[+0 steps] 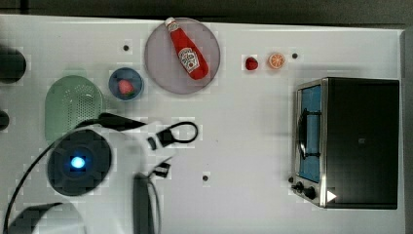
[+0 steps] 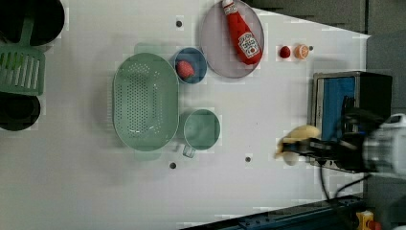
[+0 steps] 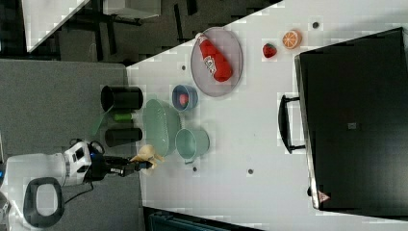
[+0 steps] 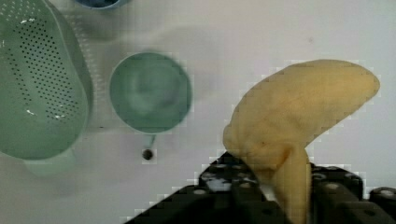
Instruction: Pick Banana and place it in mug.
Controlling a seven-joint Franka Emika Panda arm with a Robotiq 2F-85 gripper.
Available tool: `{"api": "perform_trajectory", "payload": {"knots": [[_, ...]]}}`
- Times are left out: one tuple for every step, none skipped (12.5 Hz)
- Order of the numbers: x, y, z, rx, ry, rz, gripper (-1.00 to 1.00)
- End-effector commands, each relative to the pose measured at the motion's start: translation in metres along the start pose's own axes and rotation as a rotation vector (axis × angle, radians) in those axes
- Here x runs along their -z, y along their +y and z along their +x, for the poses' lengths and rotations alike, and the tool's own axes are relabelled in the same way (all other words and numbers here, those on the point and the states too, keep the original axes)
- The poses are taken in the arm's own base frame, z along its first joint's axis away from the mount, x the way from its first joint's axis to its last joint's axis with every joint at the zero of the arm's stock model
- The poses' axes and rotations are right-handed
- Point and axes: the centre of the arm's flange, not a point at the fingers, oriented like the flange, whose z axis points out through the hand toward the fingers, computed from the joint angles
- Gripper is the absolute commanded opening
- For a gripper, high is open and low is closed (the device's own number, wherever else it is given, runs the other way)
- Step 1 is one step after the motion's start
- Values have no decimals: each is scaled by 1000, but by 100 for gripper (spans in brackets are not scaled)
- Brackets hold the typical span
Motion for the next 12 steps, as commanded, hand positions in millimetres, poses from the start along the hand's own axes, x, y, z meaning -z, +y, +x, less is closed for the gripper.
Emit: {"api": "perform_trajectory", "payload": {"knots": [[-43,-51,-1,-167,3,17,-49],[-59,-61,3,-180,-4,26,-49],[-75,-69,7,-190,-18,33,-49],[-93,-74,11,-199,-38,36,-49],[-109,-78,17,-210,-48,44,-49],[-124,-81,23,-220,-48,57,-49],[-138,-85,27,-215,-49,63,-49],[-151,-88,30,-205,-46,65,-49],[-161,-89,32,-204,-43,63,-49],[-171,-89,33,-210,-41,58,-49],[-178,-89,32,-233,-38,51,-42],[-179,-91,32,-262,-24,61,-23]]}}
